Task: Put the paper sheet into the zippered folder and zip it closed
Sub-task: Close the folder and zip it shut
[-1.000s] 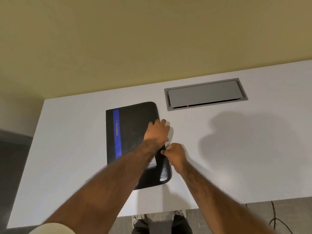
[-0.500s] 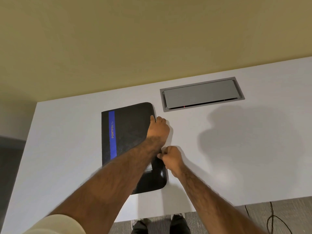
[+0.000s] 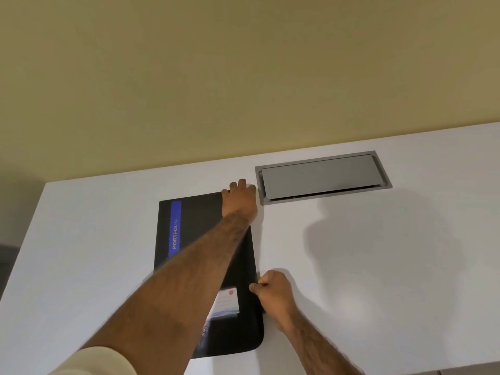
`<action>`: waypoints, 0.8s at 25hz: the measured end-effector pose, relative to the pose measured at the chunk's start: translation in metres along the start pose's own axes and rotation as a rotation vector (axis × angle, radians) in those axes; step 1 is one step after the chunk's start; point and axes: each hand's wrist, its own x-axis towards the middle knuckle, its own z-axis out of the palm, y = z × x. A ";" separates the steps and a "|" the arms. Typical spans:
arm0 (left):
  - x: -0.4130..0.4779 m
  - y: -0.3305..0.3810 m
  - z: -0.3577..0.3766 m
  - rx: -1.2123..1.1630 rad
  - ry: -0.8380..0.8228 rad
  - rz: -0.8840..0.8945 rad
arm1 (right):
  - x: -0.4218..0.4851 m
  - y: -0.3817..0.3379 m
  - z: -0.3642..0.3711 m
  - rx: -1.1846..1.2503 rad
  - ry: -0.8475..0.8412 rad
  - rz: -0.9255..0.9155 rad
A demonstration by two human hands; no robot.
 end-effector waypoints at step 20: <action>0.046 -0.024 -0.003 -0.153 -0.100 -0.102 | 0.107 -0.150 -0.005 0.418 0.041 -0.080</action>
